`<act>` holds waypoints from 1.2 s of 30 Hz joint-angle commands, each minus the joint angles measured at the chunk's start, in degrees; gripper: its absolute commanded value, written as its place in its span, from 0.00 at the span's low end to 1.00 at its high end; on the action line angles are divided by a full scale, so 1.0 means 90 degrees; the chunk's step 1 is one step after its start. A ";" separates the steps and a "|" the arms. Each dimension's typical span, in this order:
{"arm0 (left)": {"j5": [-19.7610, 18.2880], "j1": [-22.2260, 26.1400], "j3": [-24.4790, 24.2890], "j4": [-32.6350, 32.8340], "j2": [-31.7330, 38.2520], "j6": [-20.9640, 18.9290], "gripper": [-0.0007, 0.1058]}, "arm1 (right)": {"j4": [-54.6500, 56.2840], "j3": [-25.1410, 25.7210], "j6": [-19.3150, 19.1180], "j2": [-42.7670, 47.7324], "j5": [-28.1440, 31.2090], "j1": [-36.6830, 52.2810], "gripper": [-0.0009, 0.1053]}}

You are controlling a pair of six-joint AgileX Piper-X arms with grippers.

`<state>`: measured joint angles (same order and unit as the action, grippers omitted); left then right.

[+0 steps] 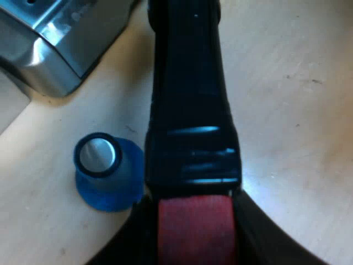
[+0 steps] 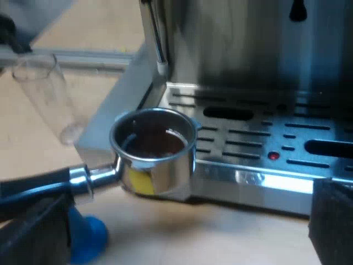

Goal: Put the handle in the coffee machine

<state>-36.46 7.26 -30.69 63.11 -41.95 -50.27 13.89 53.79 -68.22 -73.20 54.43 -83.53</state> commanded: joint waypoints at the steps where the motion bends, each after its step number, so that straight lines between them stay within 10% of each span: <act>1: -0.0364 0.0009 -0.0056 -0.0444 -0.0273 0.0013 0.01 | -0.0902 -0.0250 -0.0551 -0.0053 0.0231 -0.0006 0.85; 16: -0.0581 0.0009 -0.0123 -0.1426 -0.0901 -0.0255 0.01 | -0.3733 -0.0314 -0.2627 -0.1483 0.1052 -0.0006 0.85; 36: -0.0911 0.0009 -0.0505 -0.1737 -0.2181 0.0194 0.01 | -0.4139 -0.0314 -0.2414 -0.1643 0.0875 0.0207 0.85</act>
<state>-40.90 7.26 -34.33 48.85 -61.86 -48.97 -23.28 50.98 -89.78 -88.17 61.48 -82.05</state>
